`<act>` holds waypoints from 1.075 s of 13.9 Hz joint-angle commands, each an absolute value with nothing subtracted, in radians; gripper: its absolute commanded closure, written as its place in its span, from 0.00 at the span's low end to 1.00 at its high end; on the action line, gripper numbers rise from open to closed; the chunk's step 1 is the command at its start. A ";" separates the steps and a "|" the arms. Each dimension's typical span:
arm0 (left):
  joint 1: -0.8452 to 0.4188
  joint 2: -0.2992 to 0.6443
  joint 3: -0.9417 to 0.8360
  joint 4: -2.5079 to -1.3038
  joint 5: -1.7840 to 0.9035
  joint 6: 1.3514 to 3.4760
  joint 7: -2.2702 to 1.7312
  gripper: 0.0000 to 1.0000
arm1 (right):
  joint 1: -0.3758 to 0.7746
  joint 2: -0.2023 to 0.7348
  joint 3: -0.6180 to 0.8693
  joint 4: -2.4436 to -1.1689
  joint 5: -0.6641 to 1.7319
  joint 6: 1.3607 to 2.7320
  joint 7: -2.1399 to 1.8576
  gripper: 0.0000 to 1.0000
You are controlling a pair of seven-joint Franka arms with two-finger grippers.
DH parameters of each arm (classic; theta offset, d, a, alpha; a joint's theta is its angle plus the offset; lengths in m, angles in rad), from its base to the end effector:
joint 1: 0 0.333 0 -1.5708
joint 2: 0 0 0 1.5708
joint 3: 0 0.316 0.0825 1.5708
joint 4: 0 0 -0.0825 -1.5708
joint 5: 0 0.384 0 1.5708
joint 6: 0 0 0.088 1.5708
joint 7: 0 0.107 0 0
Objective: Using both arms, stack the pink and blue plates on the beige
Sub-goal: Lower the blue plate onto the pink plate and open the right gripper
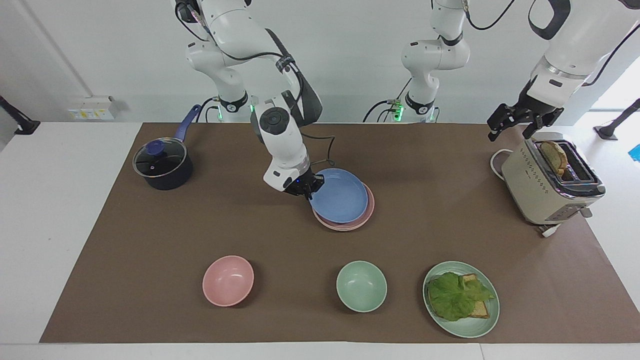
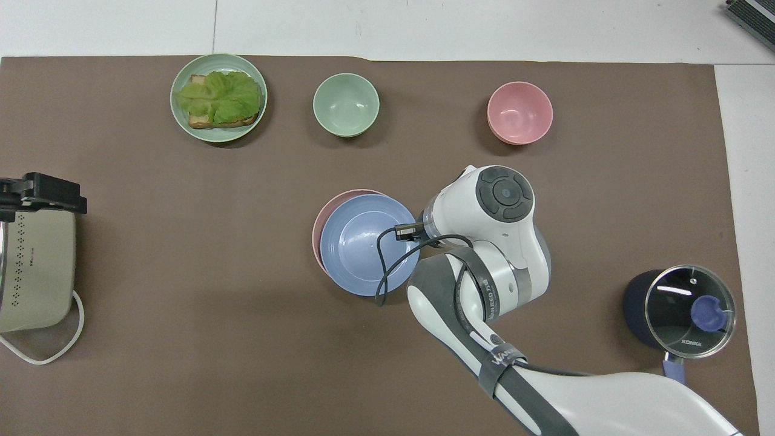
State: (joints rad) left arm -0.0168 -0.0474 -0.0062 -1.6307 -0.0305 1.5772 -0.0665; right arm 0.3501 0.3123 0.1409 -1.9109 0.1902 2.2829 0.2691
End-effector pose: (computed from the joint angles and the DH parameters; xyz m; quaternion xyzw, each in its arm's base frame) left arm 0.5396 -0.0157 0.6228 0.9996 0.0219 -0.0037 0.0149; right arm 0.5515 0.2947 0.3416 -0.9939 -0.0466 0.0073 0.0995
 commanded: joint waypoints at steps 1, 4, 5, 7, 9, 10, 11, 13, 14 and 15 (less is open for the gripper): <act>0.000 -0.055 -0.018 -1.629 -0.018 1.566 -0.058 0.00 | 0.351 0.310 0.143 -1.939 0.218 2.307 0.264 1.00; 0.000 -0.055 -0.018 -1.629 -0.018 1.566 -0.058 0.00 | 0.351 0.311 0.144 -1.944 0.219 2.321 0.264 1.00; 0.000 -0.055 -0.018 -1.629 -0.018 1.566 -0.058 0.00 | 0.360 0.317 0.144 -1.945 0.219 2.336 0.270 1.00; 0.002 -0.055 -0.018 -1.629 -0.018 1.566 -0.058 0.00 | 0.367 0.322 0.143 -1.945 0.230 2.347 0.268 1.00; 0.000 -0.055 -0.018 -1.629 -0.018 1.566 -0.058 0.00 | 0.367 0.327 0.143 -1.945 0.247 2.350 0.265 1.00; 0.000 -0.055 -0.018 -1.629 -0.018 1.566 -0.058 0.00 | 0.367 0.331 0.143 -1.947 0.259 2.358 0.264 1.00; 0.002 -0.055 -0.018 -1.629 -0.018 1.566 -0.058 0.00 | 0.367 0.333 0.143 -1.945 0.262 2.362 0.264 0.95; 0.000 -0.055 -0.018 -1.629 -0.018 1.566 -0.058 0.00 | 0.365 0.334 0.143 -1.942 0.262 2.359 0.267 0.31; 0.000 -0.055 -0.018 -1.629 -0.018 1.566 -0.058 0.00 | 0.364 0.336 0.143 -1.937 0.262 2.358 0.267 0.00; 0.000 -0.055 -0.018 -1.629 -0.018 1.566 -0.058 0.00 | 0.364 0.340 0.143 -1.928 0.262 2.356 0.268 0.00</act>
State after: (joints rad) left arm -0.0168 -0.0474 -0.0063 -1.6307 -0.0305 1.5772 -0.0665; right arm 0.3617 0.3300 0.1403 -1.9366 0.2333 2.3395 0.2691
